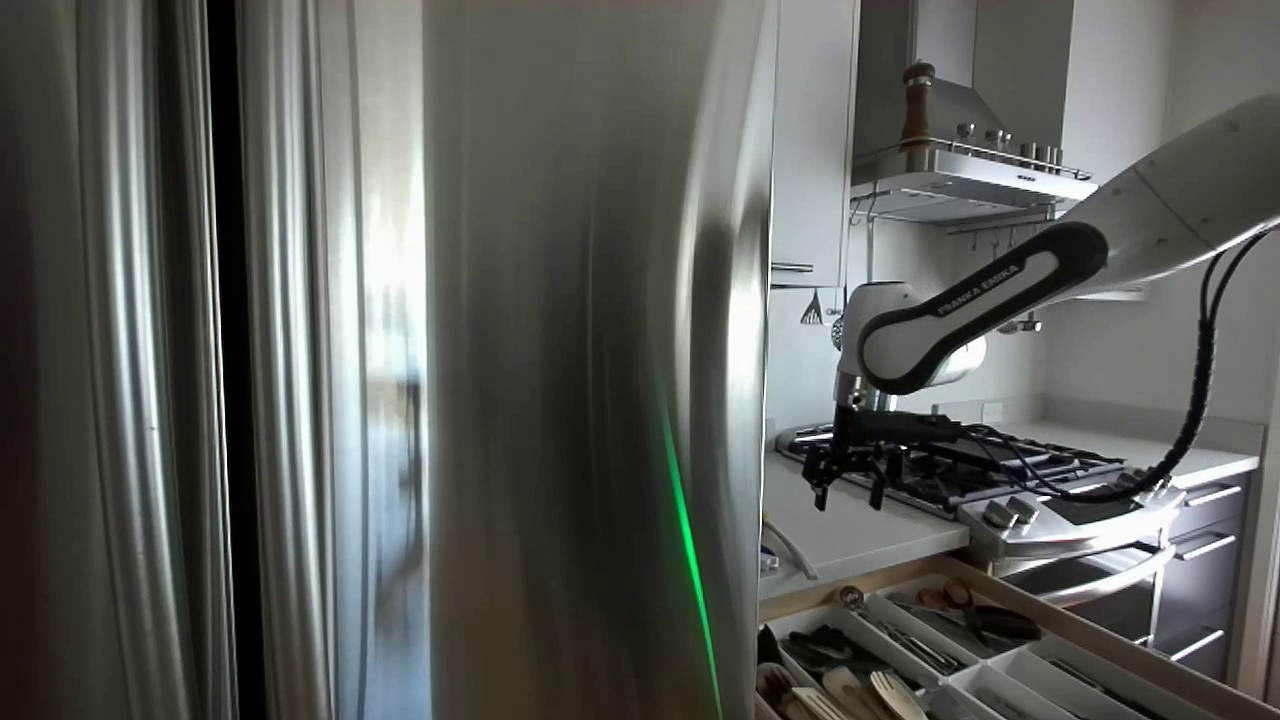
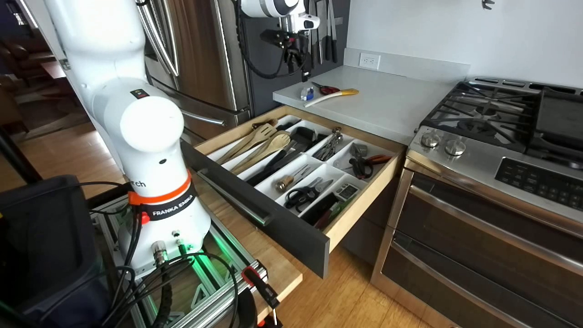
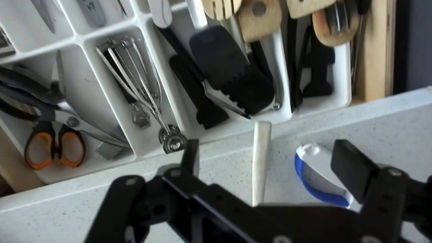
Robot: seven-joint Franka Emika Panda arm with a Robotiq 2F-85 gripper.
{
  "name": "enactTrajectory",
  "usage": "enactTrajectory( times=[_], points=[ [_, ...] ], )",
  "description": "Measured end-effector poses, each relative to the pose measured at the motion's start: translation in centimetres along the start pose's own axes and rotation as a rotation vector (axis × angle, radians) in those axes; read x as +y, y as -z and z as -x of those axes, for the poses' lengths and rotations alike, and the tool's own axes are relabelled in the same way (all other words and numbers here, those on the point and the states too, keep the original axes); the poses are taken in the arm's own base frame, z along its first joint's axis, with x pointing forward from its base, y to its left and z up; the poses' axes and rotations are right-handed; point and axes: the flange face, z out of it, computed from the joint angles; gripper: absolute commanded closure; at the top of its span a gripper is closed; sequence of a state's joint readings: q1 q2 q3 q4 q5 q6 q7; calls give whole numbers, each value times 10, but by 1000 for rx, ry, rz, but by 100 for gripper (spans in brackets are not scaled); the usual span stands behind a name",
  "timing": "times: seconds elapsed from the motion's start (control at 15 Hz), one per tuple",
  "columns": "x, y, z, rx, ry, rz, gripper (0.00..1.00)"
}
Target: Pick up the spatula from the counter and put it in the open drawer.
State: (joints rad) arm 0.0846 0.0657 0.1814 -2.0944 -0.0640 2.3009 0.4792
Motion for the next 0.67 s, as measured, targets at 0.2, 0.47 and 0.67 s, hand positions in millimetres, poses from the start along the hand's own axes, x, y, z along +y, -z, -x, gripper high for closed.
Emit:
enactTrajectory(
  times=[0.2,0.47,0.67],
  points=[
    [-4,-18,-39,28,-48,-27,0],
    [-3,-34,-65,39,-79,-24,0],
    [-6,-33,-66,42,-79,-27,0]
  ],
)
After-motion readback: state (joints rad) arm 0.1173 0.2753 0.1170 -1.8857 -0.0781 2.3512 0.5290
